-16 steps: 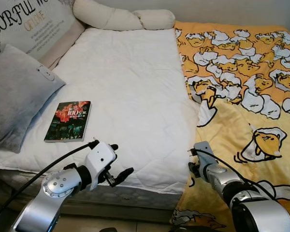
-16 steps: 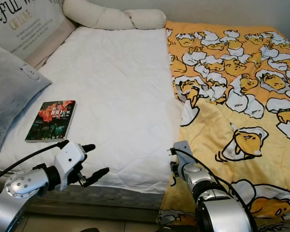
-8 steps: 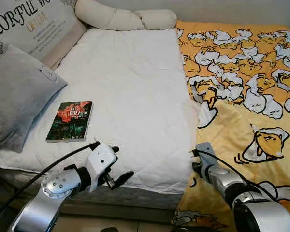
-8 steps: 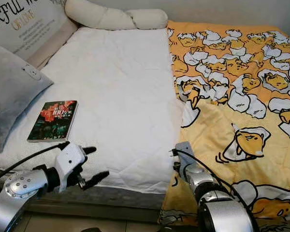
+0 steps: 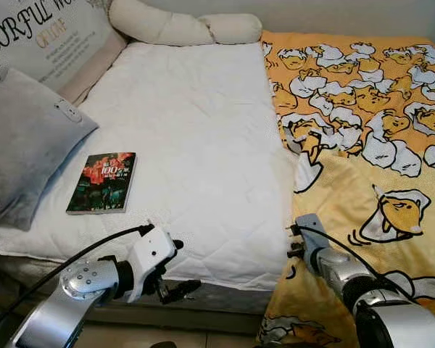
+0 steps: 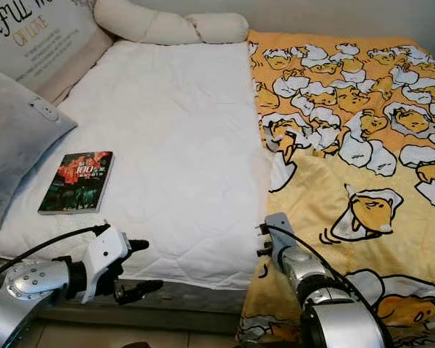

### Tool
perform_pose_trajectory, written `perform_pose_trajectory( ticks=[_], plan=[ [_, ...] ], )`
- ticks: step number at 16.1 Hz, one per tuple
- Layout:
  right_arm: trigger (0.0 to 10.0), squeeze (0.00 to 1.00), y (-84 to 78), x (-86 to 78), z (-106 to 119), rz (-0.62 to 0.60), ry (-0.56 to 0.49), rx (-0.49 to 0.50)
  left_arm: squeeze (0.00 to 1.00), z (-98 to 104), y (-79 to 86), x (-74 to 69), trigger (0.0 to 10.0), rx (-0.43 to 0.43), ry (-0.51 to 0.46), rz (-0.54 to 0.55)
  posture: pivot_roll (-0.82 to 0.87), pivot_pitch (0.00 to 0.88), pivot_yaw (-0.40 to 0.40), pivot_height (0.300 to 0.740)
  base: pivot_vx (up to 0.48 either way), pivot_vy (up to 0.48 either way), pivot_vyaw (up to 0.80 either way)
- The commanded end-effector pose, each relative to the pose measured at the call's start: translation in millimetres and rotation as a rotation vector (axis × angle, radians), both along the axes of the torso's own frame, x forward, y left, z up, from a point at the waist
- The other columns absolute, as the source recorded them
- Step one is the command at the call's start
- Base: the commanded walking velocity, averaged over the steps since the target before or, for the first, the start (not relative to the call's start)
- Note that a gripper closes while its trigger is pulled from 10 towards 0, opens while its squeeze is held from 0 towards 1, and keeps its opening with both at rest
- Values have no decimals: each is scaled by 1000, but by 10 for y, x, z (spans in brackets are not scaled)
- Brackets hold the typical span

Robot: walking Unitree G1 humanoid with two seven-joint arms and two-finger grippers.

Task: Clean up the room

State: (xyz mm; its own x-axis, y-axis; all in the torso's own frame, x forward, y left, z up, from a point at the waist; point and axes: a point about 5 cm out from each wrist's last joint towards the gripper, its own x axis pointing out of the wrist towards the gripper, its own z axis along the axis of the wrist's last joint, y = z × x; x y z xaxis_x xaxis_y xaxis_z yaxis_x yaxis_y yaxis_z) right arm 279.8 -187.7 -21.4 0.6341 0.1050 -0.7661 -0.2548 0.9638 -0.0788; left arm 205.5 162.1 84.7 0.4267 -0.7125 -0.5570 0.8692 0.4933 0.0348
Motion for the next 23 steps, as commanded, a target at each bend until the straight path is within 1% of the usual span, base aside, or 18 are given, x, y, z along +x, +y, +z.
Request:
perform_pose_trajectory(
  ticks=[1,2,3,5,7,10,11,12,13,15,16,17,18,19,20,21,22,23],
  plan=[
    [0,0,58,-43,-21,83,7,73,376,-13,-15,0,10000,1,11,-12,103,0,7,740,0,0,0],
    [0,0,111,-113,-55,183,28,131,373,-16,-18,-1,10000,-1,15,-13,100,0,7,740,0,0,0],
    [0,0,130,-186,-88,268,54,157,373,-22,-14,-5,10000,-1,19,-12,93,0,8,740,0,0,0],
    [0,0,88,-396,-161,449,121,177,373,-38,-3,-18,10000,4,31,-16,85,0,10,740,0,0,0],
    [0,0,36,-554,-190,536,162,186,373,-48,4,-25,10000,7,34,-20,76,0,14,740,0,0,0],
    [0,0,-6,-733,-182,599,186,197,373,-57,-14,-19,10000,8,42,-34,70,0,20,740,0,0,0],
    [0,0,-2,-740,-180,597,185,200,373,-57,-16,-16,10000,8,41,-36,70,0,23,740,0,0,0],
    [0,0,39,-783,-150,606,190,231,373,-57,-14,-8,10000,10,41,-40,75,0,20,740,0,0,0],
    [0,0,52,-816,-135,631,199,236,376,-54,-7,-4,10000,13,40,-38,76,0,18,740,0,0,0],
    [0,0,65,-922,-91,693,232,224,373,-52,17,6,10000,17,39,-32,75,0,17,740,0,0,0],
    [0,0,60,-928,-85,695,230,204,373,-53,21,9,10000,18,37,-32,75,0,17,740,0,0,0],
    [6157,0,25,-886,-101,612,196,174,373,-51,-1,29,10000,12,29,-36,75,0,17,740,0,0,0],
    [10000,1000,12,-872,-117,558,186,184,373,-56,-19,40,10000,8,24,-33,71,0,20,740,0,0,0],
    [10000,1000,14,-885,-115,538,195,207,373,-53,-32,59,10000,-1,20,-26,65,0,23,740,0,0,0],
    [10000,1000,1,-890,-103,538,198,197,373,-53,-35,74,10000,-14,16,-10,54,0,28,740,0,0,0],
    [10000,1000,-54,-892,-74,539,186,156,373,-54,-26,110,10000,-45,-6,47,33,0,34,740,0,0,0],
    [10000,1000,-67,-890,-65,540,181,146,373,-55,-22,118,10000,-53,-10,62,33,0,34,740,0,0,0],
    [10000,1000,-147,-832,27,522,118,88,373,-36,-9,166,10000,-101,-45,148,17,0,36,740,0,0,0]
  ],
)
